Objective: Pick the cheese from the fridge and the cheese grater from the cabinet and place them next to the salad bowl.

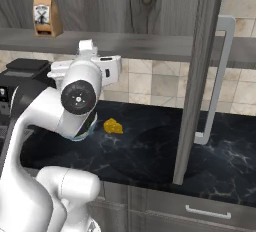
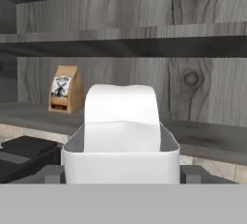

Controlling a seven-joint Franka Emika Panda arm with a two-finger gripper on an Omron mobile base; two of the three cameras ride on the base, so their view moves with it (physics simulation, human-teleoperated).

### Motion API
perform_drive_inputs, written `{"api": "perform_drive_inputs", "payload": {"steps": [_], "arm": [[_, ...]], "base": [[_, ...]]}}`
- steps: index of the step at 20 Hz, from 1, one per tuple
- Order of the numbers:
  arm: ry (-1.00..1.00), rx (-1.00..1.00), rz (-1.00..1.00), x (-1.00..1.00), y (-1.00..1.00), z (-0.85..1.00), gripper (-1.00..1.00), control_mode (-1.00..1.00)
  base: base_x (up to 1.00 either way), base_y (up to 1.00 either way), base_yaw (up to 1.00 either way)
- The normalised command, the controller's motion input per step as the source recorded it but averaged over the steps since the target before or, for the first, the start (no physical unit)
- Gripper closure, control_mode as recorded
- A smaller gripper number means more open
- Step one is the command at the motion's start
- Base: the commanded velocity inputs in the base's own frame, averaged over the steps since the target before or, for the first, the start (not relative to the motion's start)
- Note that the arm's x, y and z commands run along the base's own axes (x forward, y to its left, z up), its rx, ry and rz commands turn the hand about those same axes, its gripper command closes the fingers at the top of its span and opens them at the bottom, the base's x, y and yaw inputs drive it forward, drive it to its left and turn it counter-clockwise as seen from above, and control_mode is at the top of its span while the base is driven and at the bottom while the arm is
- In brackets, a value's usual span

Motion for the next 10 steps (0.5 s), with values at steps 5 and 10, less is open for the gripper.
{"api": "perform_drive_inputs", "payload": {"steps": [5, 10], "arm": [[0.00, 0.00, 0.05, -0.52, 0.00, -0.32, 1.00, -1.00], [0.00, 0.00, 0.03, -0.32, 0.00, -0.38, 1.00, -1.00]], "base": [[0.00, 0.00, 0.00], [0.00, 0.00, 0.00]]}}
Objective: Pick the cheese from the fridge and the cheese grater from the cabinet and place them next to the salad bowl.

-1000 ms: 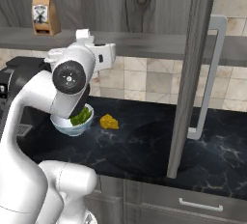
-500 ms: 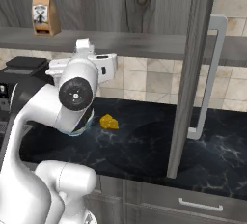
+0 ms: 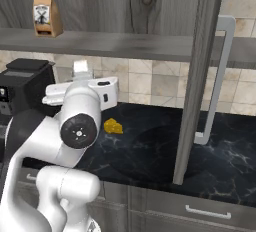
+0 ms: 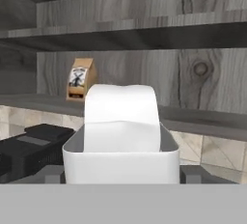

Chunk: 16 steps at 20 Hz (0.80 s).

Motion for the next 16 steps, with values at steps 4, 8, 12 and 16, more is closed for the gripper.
{"api": "perform_drive_inputs", "payload": {"steps": [4, 8, 12, 16], "arm": [[0.00, 0.01, 0.01, -0.07, 0.00, -0.54, 1.00, -1.00], [0.00, 0.04, 0.03, 0.00, 0.00, -0.42, 1.00, -1.00], [0.00, 0.01, 0.04, 0.00, 0.00, -0.45, 1.00, -1.00], [0.00, 0.00, 0.07, 0.16, 0.00, -0.54, 1.00, -1.00]], "base": [[0.00, 0.00, 0.00], [0.00, 0.00, 0.00], [0.00, 0.00, 0.00], [0.00, 0.00, 0.00]]}}
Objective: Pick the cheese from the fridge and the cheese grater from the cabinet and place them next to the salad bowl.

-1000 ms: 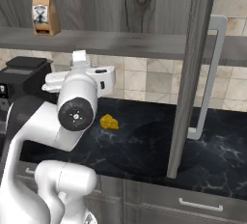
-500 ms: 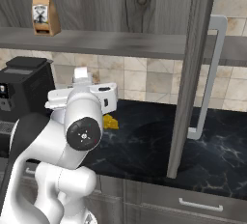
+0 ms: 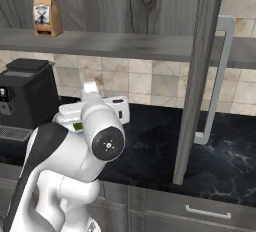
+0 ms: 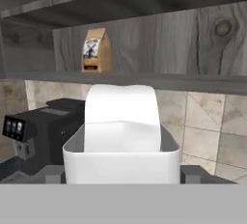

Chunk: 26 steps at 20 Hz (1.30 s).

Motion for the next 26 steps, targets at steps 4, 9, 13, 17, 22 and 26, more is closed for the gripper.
{"api": "perform_drive_inputs", "payload": {"steps": [4, 9, 13, 17, 22, 26], "arm": [[0.00, 0.01, 0.12, 0.31, 0.10, -0.52, 1.00, -1.00], [0.00, 0.01, 0.13, 0.49, 0.27, -0.53, 1.00, -1.00], [0.00, 0.00, 0.13, 0.56, 0.23, -0.54, 1.00, -1.00], [-0.01, 0.00, 0.13, 0.42, 0.05, -0.58, 1.00, -1.00], [-0.02, 0.00, 0.21, 0.16, 0.00, -0.65, 1.00, -1.00], [0.00, 0.00, 0.25, 0.28, 0.00, -0.41, 1.00, -1.00]], "base": [[0.00, 0.00, 0.00], [0.00, 0.00, 0.00], [0.00, 0.00, 0.00], [0.00, 0.00, 0.00], [0.00, 0.00, 0.00], [0.00, 0.00, 0.00]]}}
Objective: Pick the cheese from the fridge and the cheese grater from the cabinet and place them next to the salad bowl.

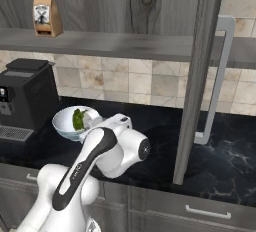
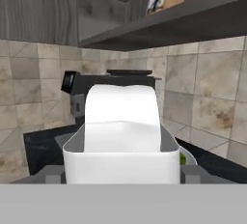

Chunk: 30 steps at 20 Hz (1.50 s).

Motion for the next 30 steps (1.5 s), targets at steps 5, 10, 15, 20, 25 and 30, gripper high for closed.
{"api": "perform_drive_inputs", "payload": {"steps": [5, 10, 15, 20, 25, 30], "arm": [[0.00, -0.01, 0.22, 0.19, 0.00, -0.26, 1.00, -1.00], [0.06, -0.04, 0.13, 0.13, 0.00, -0.27, 1.00, -1.00], [0.07, -0.02, 0.05, 0.23, 0.00, -0.29, 1.00, -1.00], [0.00, 0.00, 0.02, 0.28, 0.00, -0.28, 1.00, -1.00], [-0.01, 0.00, 0.03, 0.27, 0.00, -0.34, 1.00, -1.00], [-0.03, 0.00, 0.03, 0.27, 0.00, -0.21, 1.00, -1.00]], "base": [[0.00, 0.00, 0.00], [0.00, 0.00, 0.00], [0.00, 0.00, 0.00], [0.00, 0.00, 0.00], [0.00, 0.00, 0.00], [0.00, 0.00, 0.00]]}}
